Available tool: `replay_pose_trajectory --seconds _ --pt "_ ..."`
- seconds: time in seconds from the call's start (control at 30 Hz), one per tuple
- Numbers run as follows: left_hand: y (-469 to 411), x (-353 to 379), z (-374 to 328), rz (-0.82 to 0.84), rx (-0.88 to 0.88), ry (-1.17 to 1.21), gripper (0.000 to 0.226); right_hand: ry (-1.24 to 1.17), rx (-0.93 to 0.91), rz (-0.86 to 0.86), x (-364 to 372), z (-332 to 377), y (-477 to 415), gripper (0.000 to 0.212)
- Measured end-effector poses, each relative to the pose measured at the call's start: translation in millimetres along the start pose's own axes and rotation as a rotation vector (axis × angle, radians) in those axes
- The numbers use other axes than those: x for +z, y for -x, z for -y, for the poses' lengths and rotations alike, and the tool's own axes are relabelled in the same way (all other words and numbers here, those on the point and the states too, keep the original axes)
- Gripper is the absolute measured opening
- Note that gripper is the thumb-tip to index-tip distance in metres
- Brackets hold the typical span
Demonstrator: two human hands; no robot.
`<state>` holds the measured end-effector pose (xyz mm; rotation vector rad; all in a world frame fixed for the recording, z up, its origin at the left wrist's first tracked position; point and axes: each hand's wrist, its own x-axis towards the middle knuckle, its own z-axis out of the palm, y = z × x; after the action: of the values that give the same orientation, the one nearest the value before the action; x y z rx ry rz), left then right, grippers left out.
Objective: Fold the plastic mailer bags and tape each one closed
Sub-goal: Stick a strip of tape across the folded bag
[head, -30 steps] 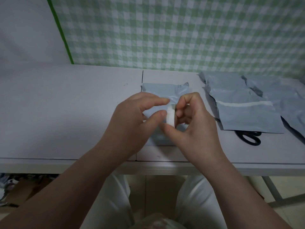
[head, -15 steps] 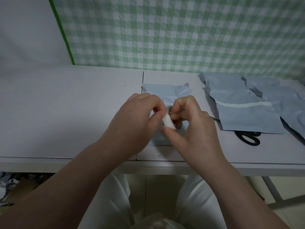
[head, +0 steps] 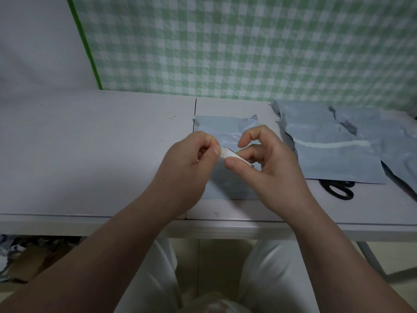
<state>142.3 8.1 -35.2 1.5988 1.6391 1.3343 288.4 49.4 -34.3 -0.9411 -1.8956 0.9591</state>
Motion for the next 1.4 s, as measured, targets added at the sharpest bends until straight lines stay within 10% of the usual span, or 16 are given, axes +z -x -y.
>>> replay_pose_trajectory --seconds 0.73,0.93,1.4 --pt "-42.2 -25.9 13.2 -0.106 -0.256 0.189 0.008 0.407 -0.076 0.144 -4.0 -0.6 -37.8 0.010" --pt "-47.0 -34.9 22.6 -0.069 -0.332 0.310 0.011 -0.050 0.049 0.210 5.8 -3.1 -51.8 0.018" --pt "-42.0 -29.0 41.0 -0.092 -0.301 0.113 0.015 -0.025 0.157 0.206 -13.7 -25.5 -67.7 0.048"
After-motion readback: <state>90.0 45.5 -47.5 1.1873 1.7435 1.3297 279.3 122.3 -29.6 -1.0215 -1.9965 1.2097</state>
